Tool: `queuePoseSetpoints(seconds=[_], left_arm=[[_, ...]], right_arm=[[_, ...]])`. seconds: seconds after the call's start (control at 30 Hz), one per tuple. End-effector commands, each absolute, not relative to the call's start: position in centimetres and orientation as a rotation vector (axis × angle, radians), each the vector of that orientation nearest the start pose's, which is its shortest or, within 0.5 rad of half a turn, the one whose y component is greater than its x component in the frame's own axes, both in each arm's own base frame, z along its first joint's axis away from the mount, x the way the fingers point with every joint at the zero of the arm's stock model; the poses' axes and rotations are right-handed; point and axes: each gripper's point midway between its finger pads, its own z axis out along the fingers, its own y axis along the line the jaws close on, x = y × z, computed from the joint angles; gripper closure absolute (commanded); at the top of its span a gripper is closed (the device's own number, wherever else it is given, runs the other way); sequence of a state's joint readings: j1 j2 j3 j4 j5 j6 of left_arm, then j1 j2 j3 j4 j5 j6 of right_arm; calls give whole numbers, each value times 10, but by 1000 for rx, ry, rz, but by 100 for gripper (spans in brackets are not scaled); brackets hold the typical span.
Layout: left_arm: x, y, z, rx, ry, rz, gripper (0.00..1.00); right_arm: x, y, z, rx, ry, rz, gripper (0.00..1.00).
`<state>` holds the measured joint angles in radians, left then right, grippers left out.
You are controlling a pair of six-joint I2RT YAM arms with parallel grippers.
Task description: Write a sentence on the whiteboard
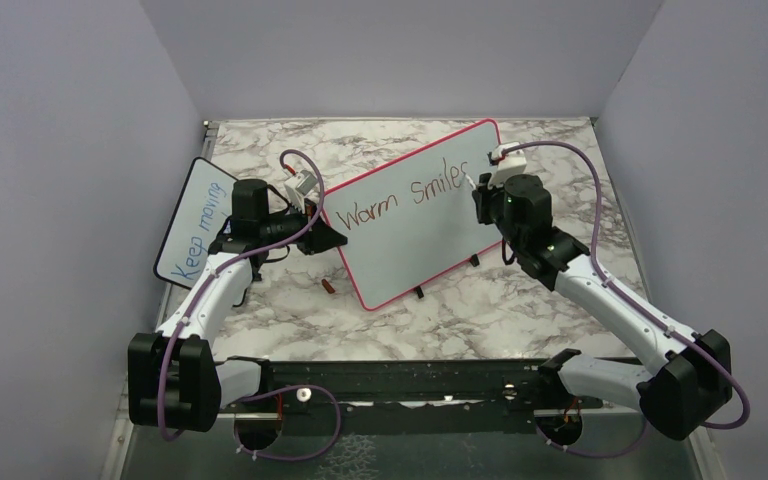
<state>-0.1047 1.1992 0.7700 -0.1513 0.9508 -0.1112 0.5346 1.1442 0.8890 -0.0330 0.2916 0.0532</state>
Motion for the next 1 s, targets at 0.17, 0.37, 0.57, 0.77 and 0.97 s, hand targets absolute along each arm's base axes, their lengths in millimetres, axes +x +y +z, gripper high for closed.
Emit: queuePoseSetpoints(seconds=[0.17,0.37,0.57,0.77,0.97], left_arm=[[284,-161,158,543,2069,-1001,100],[285,-160,158,541,2068,-998,100],[285,-160,159,540,2067,-998,100],[284,-160,158,537,2067,-998,100],[284,-160,158,532,2070,-994,100]], right_arm=[[349,138,231,-190,1871,77,99],[344,145,227,-235,1895,119,100],[339,153,227,-271,1902,173,99],[341,159,235,-264,1873,214,100],[339,155,246,-237,1839,213,100]])
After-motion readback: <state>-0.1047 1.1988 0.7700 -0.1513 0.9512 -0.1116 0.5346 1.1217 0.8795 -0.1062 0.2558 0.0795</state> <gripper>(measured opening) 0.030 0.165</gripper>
